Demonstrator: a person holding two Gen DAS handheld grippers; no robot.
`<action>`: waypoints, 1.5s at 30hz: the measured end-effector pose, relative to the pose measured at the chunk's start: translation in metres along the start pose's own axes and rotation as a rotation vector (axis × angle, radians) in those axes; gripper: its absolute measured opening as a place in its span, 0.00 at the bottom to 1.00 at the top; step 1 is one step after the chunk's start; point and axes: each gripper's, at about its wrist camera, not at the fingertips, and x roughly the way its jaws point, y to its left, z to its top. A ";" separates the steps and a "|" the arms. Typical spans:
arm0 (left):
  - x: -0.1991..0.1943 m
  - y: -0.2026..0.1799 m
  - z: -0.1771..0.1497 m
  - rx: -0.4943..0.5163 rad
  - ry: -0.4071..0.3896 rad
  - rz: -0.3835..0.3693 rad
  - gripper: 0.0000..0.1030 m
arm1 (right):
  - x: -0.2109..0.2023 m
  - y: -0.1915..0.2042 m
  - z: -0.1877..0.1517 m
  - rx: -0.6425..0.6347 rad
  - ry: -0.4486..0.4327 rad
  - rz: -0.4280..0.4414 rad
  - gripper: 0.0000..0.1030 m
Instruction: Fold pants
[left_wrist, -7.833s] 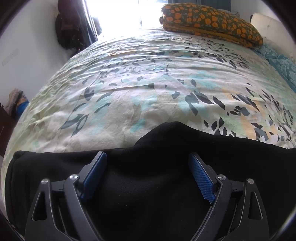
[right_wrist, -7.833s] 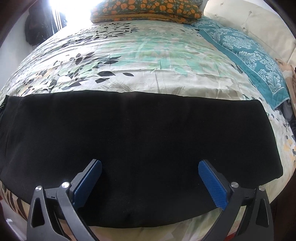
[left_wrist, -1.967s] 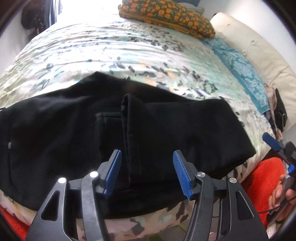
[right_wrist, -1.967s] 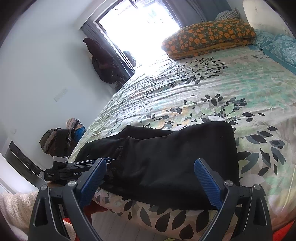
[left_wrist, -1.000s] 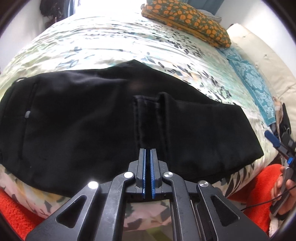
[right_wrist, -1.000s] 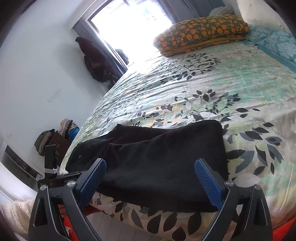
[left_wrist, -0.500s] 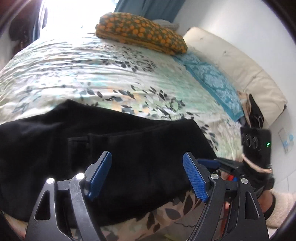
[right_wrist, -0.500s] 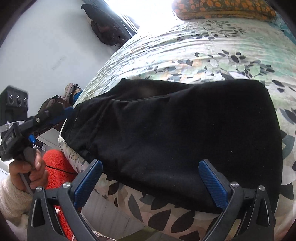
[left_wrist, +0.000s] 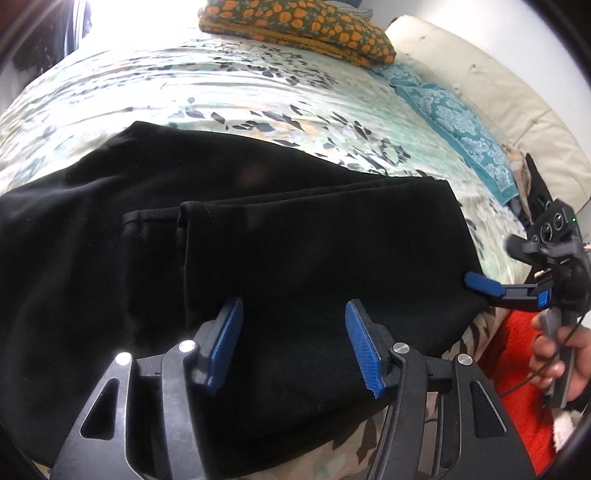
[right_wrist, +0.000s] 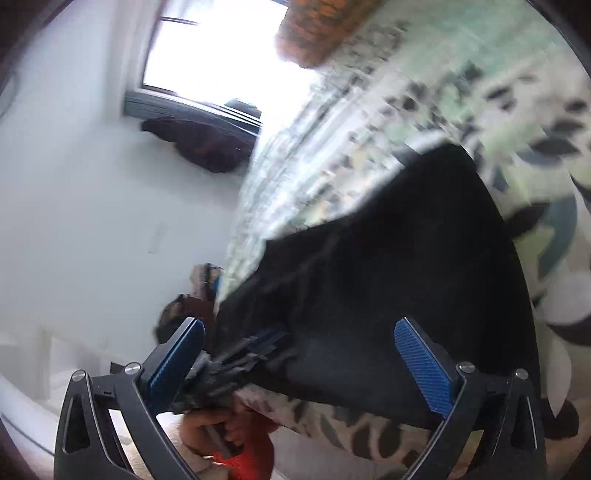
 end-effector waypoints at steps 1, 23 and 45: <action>0.000 -0.002 -0.001 0.020 -0.002 0.011 0.58 | -0.004 -0.015 -0.004 0.057 -0.011 -0.041 0.75; -0.035 -0.036 -0.011 0.248 -0.137 0.101 0.72 | -0.060 0.032 0.011 -0.194 -0.209 -0.254 1.00; -0.025 0.023 -0.013 -0.034 -0.018 0.238 0.73 | -0.017 -0.035 0.006 -0.190 0.117 -0.364 0.38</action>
